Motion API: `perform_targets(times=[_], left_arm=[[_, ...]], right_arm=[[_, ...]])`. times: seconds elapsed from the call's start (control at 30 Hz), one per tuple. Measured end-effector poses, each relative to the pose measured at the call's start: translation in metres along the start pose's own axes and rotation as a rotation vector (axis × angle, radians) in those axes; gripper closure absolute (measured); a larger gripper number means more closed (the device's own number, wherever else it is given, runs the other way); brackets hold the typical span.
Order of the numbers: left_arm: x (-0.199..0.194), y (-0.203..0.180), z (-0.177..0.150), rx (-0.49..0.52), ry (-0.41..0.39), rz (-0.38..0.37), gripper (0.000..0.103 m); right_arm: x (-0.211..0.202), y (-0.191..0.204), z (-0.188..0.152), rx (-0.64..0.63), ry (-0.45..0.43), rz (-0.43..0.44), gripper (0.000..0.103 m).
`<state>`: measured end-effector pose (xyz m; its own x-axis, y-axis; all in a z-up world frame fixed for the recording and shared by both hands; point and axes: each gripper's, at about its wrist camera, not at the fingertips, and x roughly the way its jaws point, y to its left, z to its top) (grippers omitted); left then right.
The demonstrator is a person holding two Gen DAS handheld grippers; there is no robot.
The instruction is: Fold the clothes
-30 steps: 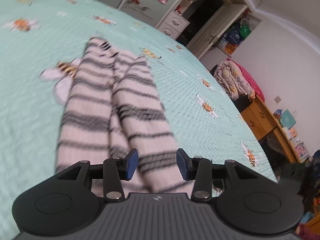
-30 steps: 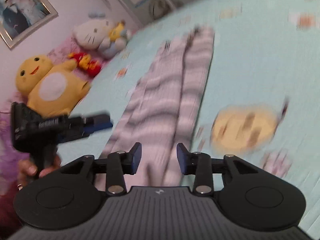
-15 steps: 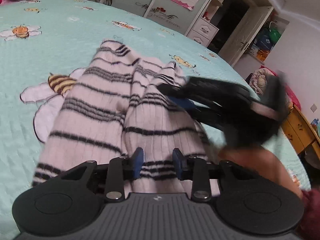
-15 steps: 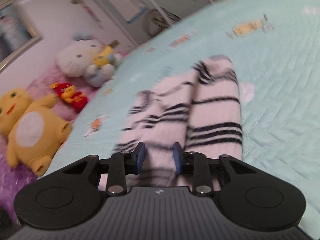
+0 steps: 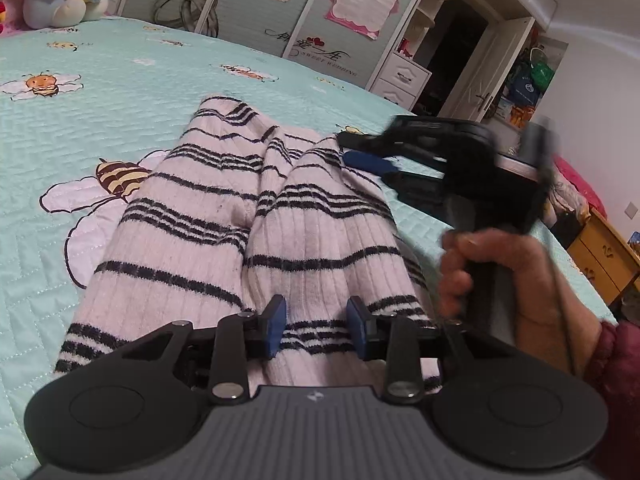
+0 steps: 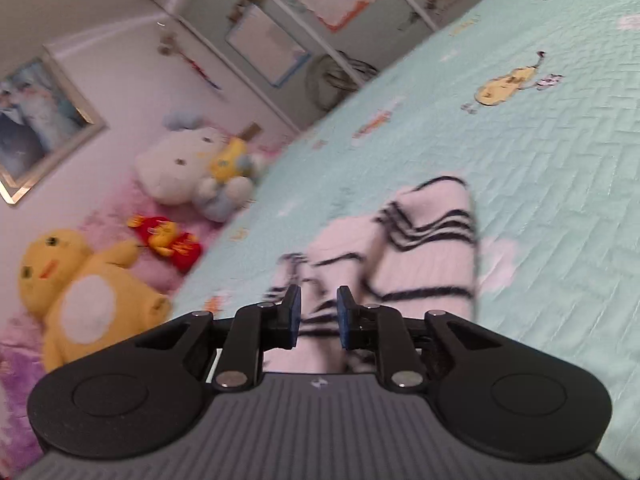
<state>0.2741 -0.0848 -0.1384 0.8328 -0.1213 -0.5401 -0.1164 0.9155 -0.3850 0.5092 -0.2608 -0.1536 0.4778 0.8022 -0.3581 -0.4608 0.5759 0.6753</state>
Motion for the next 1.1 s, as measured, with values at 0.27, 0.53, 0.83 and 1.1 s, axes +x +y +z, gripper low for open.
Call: perform_targets(times=[0.27,0.53,0.83,1.1], left_arm=[[0.000,-0.002,-0.001,0.016,-0.005,0.011,0.065],[-0.030,-0.006,0.015,-0.008,0.002,0.002,0.068],[-0.019,-0.006,0.010,0.009,0.177,-0.012,0.068],[-0.041,0.000,0.058,-0.041,0.086,-0.118,0.071]], right_arm=[[0.047,0.001,0.015,-0.068,0.111,-0.123,0.100],[-0.070,0.035,-0.017,-0.027,-0.007,0.024,0.085],[-0.076,0.020,-0.096,0.192,0.209,0.094,0.103],[-0.115,0.043,-0.073,0.211,0.100,0.189,0.091]])
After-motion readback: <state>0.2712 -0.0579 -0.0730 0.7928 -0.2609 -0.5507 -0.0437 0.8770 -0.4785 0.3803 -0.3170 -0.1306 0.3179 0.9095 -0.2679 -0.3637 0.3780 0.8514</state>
